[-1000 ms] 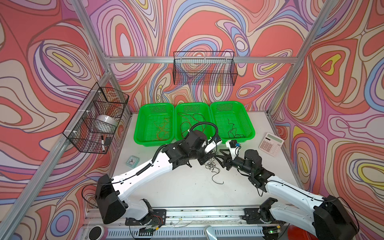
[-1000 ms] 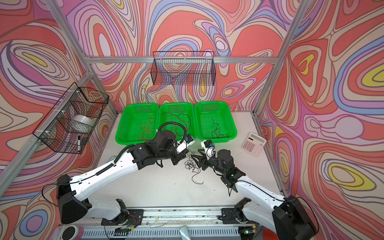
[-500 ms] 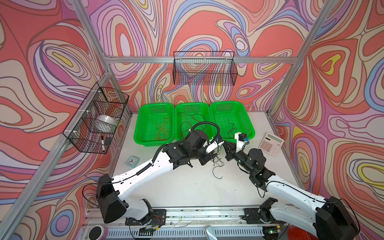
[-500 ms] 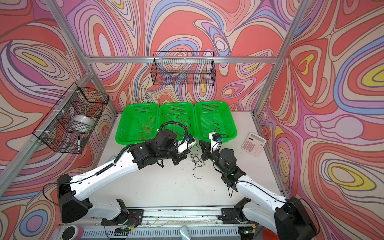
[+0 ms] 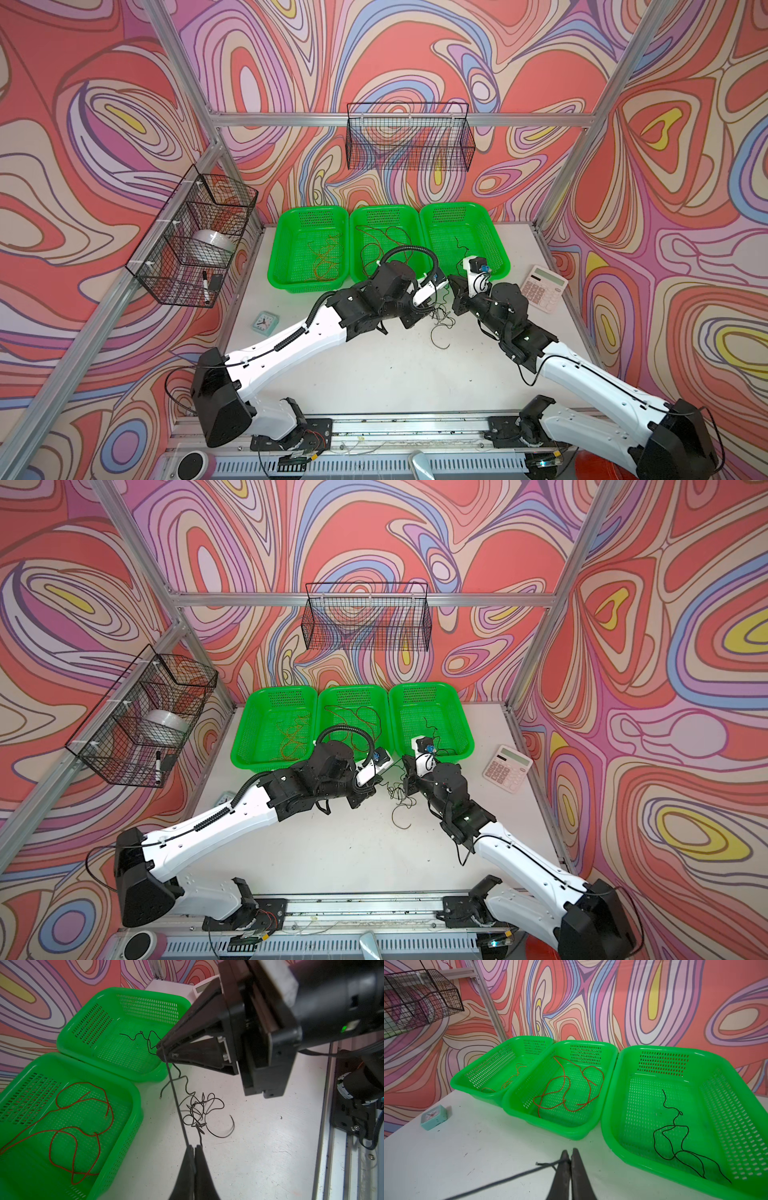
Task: Untangle the cables
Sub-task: 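Pull the black wire up with the right gripper while the left holds the tangle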
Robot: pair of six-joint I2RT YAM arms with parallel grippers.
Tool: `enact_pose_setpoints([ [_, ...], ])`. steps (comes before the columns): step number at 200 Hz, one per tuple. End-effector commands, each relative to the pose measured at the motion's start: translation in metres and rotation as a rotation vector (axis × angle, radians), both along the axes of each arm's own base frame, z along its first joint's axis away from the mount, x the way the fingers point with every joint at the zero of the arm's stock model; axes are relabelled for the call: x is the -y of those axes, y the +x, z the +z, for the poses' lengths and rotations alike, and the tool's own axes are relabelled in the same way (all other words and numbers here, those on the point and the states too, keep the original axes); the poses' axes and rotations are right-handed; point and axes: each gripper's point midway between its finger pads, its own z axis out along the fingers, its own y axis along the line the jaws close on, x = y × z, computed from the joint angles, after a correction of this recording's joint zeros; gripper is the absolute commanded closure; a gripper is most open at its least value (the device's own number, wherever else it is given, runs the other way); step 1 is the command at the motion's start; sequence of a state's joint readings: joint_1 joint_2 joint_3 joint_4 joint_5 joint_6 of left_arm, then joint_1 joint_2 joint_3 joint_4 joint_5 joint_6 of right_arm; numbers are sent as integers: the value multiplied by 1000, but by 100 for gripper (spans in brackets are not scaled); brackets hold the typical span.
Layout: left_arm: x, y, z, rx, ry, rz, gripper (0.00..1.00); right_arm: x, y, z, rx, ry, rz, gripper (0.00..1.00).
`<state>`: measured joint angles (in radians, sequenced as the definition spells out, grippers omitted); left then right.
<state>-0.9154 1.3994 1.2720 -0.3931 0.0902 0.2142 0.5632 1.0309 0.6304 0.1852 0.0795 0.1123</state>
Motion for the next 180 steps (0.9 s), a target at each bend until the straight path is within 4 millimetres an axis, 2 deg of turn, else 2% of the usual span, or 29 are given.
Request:
enact_pose_setpoints([
  [1,-17,-8,18,38,42,-6,100,45,18,-1,-5,-60,-250,100],
  [16,-25,-3,12,54,77,23,100,48,16,7,28,-77,-250,100],
  [38,-30,-1,1,23,58,38,100,31,5,26,103,-99,-116,100],
  [61,-23,-2,-3,16,12,21,100,13,-2,30,97,-134,4,100],
  [92,-10,2,-2,14,-49,11,100,7,-1,43,97,-132,33,100],
  [98,-8,2,-2,12,-62,10,94,4,-2,49,106,-125,49,100],
  [113,-3,6,3,24,-113,20,66,-4,-5,61,122,-108,93,100],
  [128,0,7,5,38,-167,24,50,-10,-5,66,114,-104,126,100],
  [140,4,11,9,59,-222,39,43,-13,-4,69,108,-109,140,100],
  [166,16,17,15,66,-292,32,36,-14,-4,77,127,-133,149,100],
  [180,21,24,18,80,-322,47,28,-15,-4,81,134,-153,157,100],
])
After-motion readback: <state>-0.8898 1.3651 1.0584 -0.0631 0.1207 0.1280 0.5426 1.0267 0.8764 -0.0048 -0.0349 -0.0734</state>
